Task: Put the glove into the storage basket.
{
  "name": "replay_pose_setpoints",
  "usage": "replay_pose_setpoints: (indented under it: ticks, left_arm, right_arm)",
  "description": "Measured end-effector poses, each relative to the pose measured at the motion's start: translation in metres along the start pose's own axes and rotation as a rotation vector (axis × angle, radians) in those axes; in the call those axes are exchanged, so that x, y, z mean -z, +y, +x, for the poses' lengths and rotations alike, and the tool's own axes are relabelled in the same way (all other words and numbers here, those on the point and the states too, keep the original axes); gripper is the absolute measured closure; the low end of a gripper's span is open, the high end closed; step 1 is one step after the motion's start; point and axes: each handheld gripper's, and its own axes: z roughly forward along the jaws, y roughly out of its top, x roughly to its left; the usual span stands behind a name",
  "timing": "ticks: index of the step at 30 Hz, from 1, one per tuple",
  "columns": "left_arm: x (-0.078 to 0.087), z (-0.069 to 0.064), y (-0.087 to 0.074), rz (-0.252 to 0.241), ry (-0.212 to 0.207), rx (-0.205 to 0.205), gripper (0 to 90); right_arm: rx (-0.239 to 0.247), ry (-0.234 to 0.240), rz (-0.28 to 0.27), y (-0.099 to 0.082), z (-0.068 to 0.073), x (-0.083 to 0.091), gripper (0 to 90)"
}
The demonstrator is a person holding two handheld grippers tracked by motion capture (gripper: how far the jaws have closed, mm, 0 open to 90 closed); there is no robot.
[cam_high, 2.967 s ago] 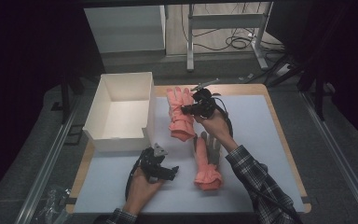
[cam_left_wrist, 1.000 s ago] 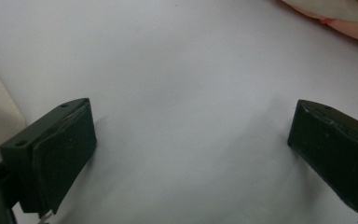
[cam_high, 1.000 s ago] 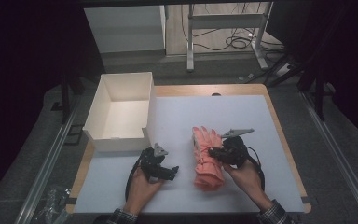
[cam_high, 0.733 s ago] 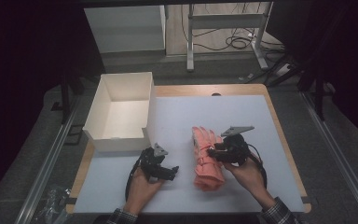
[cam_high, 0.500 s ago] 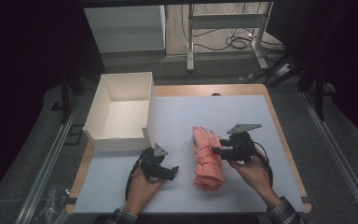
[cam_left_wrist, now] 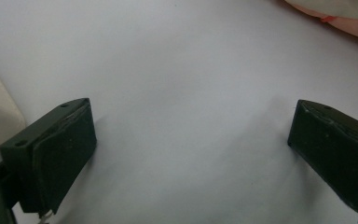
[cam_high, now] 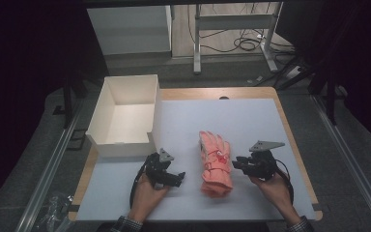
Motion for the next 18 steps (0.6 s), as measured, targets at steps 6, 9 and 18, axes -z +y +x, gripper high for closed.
replay_pose_setpoints:
  ticks: [6, 9, 18]
  left_arm:
    - [0.0, 0.0, 0.0, 0.001, -0.001, 0.0, 1.0]
    - [0.0, 0.0, 0.0, 0.0, -0.001, 0.001, 1.0]
    - [0.0, 0.001, 0.0, -0.005, -0.008, 0.019, 1.2]
  right_arm:
    - [0.033, 0.039, 0.03, -0.024, 0.003, -0.003, 84.3]
    - [0.045, 0.067, 0.039, -0.034, 0.007, -0.005, 87.2]
    - [0.082, 0.127, 0.048, -0.047, 0.018, -0.012, 87.5]
